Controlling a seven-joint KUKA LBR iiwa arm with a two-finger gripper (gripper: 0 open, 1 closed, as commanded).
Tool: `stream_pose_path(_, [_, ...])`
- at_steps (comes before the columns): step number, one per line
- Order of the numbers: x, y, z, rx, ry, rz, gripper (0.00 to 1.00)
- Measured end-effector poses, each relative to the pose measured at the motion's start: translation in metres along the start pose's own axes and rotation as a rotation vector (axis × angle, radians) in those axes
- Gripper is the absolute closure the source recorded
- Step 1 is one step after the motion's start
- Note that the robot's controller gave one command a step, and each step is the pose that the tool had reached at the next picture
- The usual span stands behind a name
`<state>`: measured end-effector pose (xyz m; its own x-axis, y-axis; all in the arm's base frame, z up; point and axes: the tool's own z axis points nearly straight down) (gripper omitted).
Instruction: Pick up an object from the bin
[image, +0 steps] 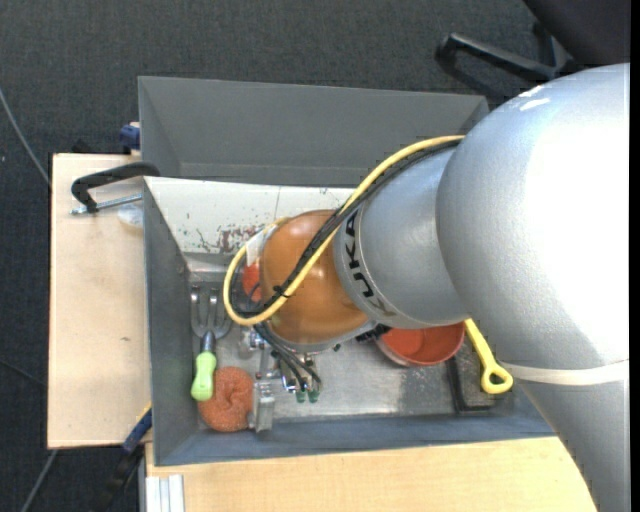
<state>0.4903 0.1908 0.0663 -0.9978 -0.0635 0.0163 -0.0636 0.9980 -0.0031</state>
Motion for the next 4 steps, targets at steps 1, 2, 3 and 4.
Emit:
stream_pose_path(1, [-0.023,-0.059,-0.029,0.001,-0.008,-0.205,0.0])
stream_pose_path(2, [-0.079,-0.065,-0.268,0.0,-0.026,-0.293,0.0])
stream_pose_path(3, [-0.055,-0.063,-0.232,0.0,-0.027,-0.329,0.0])
stream_pose_path(4, [-0.047,-0.088,-0.111,-0.003,-0.021,-0.163,0.0])
